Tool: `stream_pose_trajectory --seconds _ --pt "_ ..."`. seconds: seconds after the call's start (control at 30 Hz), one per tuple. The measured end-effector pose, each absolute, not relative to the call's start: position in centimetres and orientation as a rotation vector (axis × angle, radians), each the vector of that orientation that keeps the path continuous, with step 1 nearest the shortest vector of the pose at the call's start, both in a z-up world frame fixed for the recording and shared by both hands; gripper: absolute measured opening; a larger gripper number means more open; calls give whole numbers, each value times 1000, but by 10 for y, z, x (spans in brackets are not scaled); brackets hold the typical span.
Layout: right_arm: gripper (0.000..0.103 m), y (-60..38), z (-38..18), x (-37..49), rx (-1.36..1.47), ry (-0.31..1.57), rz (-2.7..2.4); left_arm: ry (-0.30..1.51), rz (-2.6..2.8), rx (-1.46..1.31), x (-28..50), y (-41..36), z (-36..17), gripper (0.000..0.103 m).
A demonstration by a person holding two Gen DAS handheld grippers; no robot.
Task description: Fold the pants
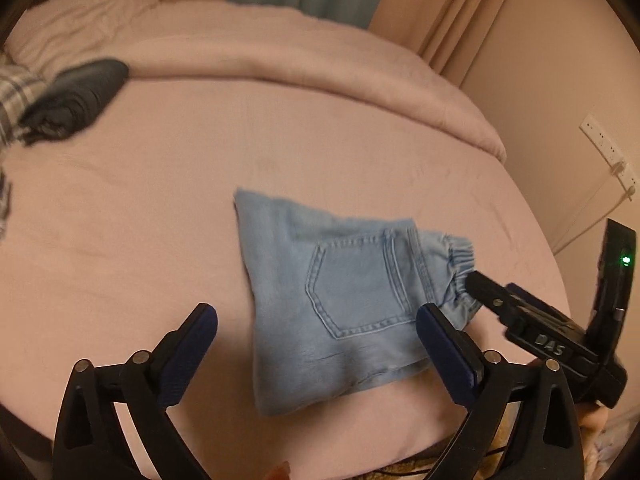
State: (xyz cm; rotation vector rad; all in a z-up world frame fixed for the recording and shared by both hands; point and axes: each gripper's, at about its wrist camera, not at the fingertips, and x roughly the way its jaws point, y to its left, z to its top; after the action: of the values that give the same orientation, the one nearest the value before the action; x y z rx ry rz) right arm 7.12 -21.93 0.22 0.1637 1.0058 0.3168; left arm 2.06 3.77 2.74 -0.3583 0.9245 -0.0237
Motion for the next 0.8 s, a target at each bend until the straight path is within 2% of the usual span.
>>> stream_pose_trajectory --seconds 0.3,0.8 --pt "103 -219 53 44 184 842 364 780 23 -238 -9 22 65 102" --pt "103 -216 50 29 147 847 353 838 44 -232 -21 9 53 102"
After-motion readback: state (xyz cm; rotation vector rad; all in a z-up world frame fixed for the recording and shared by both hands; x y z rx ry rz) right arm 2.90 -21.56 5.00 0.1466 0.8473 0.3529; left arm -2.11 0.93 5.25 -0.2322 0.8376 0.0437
